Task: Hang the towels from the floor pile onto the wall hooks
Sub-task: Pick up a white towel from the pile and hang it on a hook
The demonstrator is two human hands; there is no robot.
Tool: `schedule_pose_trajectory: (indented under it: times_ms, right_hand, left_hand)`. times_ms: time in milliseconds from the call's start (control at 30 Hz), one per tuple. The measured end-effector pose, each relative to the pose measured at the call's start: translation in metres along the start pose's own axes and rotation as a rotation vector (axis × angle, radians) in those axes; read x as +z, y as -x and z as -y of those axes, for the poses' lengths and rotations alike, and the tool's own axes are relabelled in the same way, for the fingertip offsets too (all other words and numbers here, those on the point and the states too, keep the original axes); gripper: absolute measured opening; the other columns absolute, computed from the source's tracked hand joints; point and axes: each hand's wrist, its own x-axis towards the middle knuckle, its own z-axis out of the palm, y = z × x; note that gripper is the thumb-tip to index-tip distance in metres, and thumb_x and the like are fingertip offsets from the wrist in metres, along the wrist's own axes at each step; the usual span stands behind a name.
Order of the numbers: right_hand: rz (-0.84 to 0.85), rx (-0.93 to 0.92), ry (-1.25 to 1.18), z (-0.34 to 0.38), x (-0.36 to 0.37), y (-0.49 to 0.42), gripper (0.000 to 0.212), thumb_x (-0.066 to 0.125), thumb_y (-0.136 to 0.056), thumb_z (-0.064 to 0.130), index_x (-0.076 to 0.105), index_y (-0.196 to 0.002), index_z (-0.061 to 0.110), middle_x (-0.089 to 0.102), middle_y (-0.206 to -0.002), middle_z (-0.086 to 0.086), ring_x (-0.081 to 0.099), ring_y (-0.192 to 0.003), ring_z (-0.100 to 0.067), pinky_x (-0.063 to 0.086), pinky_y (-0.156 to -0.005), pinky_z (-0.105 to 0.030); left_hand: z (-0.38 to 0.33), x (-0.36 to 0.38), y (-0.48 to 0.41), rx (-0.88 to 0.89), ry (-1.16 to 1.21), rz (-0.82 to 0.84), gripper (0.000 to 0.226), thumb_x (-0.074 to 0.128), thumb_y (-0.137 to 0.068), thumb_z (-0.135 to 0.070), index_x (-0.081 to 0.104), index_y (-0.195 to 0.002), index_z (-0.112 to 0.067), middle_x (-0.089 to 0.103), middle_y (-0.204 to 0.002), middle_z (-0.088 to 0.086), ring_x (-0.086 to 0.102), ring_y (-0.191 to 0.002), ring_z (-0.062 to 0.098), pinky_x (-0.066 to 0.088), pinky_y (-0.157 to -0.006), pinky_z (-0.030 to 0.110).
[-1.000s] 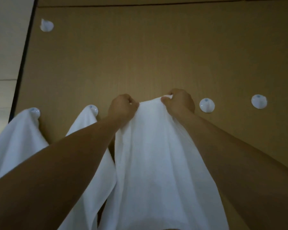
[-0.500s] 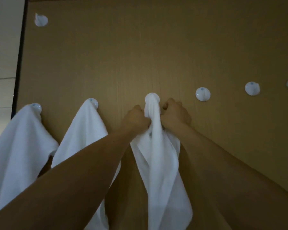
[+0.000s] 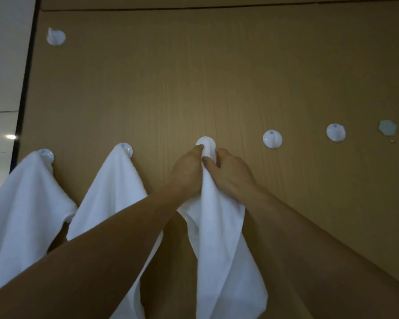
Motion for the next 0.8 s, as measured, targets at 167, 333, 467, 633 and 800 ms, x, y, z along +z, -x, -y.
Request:
schedule_pose_trajectory:
  times_ms: [167, 333, 467, 633, 800]
  right_hand:
    - [0.098, 0.057, -0.294, 0.01, 0.003, -0.005, 0.038, 0.038, -0.095, 0.056, 0.062, -0.097, 0.025, 0.066, -0.097, 0.002, 0.062, -0.086, -0.013, 0.044, -0.07, -0.026]
    - [0.191, 0.262, -0.516, -0.001, 0.005, -0.001, 0.031, 0.054, -0.09, 0.039, 0.062, -0.105, 0.013, 0.067, -0.105, -0.008, 0.063, -0.088, -0.021, 0.049, -0.066, -0.025]
    - [0.216, 0.261, -0.429, -0.008, 0.002, 0.003, 0.031, 0.053, -0.082, 0.037, 0.071, -0.094, 0.015, 0.072, -0.09, -0.006, 0.069, -0.082, -0.022, 0.056, -0.078, -0.04]
    - [-0.042, 0.135, -0.093, -0.007, 0.0, 0.01, 0.049, 0.056, -0.078, 0.031, 0.048, -0.125, 0.017, 0.05, -0.114, 0.005, 0.057, -0.098, -0.02, 0.052, -0.079, -0.042]
    - [-0.044, 0.445, -0.433, 0.026, 0.015, 0.015, 0.043, 0.038, -0.07, 0.071, 0.065, -0.072, 0.037, 0.067, -0.073, 0.011, 0.064, -0.075, -0.02, 0.049, -0.083, -0.05]
  left_hand:
    - [0.001, 0.0, 0.013, -0.005, 0.185, -0.002, 0.024, 0.058, -0.093, -0.033, 0.055, -0.108, -0.015, 0.06, -0.097, -0.004, 0.055, -0.081, 0.002, 0.039, -0.06, 0.002]
    - [-0.002, 0.0, 0.012, -0.133, 0.107, 0.122, 0.033, 0.056, -0.093, -0.035, 0.053, -0.117, -0.012, 0.061, -0.107, 0.0, 0.058, -0.093, 0.014, 0.041, -0.07, 0.02]
    - [-0.001, 0.003, 0.02, -0.134, 0.236, 0.229, 0.018, 0.06, -0.091, -0.025, 0.053, -0.105, -0.016, 0.056, -0.089, -0.01, 0.054, -0.082, 0.003, 0.04, -0.07, 0.015]
    - [0.009, 0.009, 0.031, -0.293, 0.31, 0.061, 0.018, 0.049, -0.088, -0.015, 0.06, -0.075, -0.024, 0.063, -0.072, -0.007, 0.06, -0.065, 0.007, 0.04, -0.049, 0.015]
    - [0.012, 0.013, 0.036, -0.458, 0.406, -0.081, 0.019, 0.043, -0.09, -0.01, 0.061, -0.095, -0.008, 0.064, -0.089, 0.008, 0.062, -0.077, 0.02, 0.045, -0.054, 0.02]
